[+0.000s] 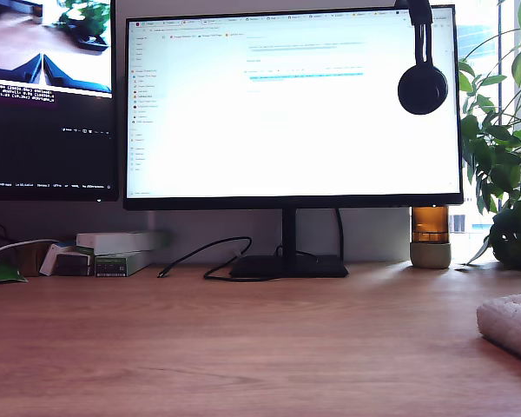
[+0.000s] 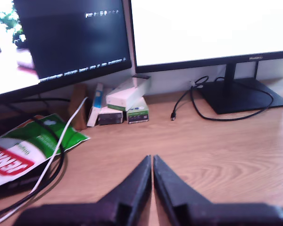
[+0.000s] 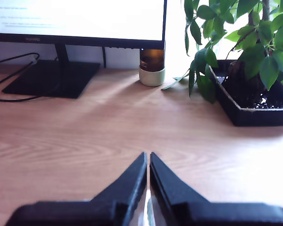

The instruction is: Fold the tea towel to a neat square and place it to the right

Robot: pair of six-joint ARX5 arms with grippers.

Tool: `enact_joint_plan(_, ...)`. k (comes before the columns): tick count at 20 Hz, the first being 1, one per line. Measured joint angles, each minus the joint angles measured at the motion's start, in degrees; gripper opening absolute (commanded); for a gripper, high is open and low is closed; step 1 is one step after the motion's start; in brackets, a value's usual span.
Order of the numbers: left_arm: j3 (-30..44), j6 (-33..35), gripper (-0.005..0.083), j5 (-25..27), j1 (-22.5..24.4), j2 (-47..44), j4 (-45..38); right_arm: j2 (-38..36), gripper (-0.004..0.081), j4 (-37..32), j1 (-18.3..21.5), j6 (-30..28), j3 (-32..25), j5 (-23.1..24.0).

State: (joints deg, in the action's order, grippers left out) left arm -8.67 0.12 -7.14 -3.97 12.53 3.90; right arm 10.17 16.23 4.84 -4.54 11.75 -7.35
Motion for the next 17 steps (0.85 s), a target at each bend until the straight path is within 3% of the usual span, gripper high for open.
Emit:
enact_joint_plan(6,0.57,-0.2,-0.0019,0.79,0.0,-10.23,10.32,-8.9,-0.0011,5.53,0.0,0.22,-2.67,-0.02)
enact_joint_plan(11,0.57,-0.22,-0.0019,0.79,0.0,-12.41,16.44,-9.35,-0.0011,7.26,0.0,1.49,-2.67,-0.02)
enact_joint_plan(17,0.57,-0.2,-0.0019,0.79,0.0,-12.41,22.34,-9.31,-0.0011,14.36,0.0,1.49,-2.67,-0.02)
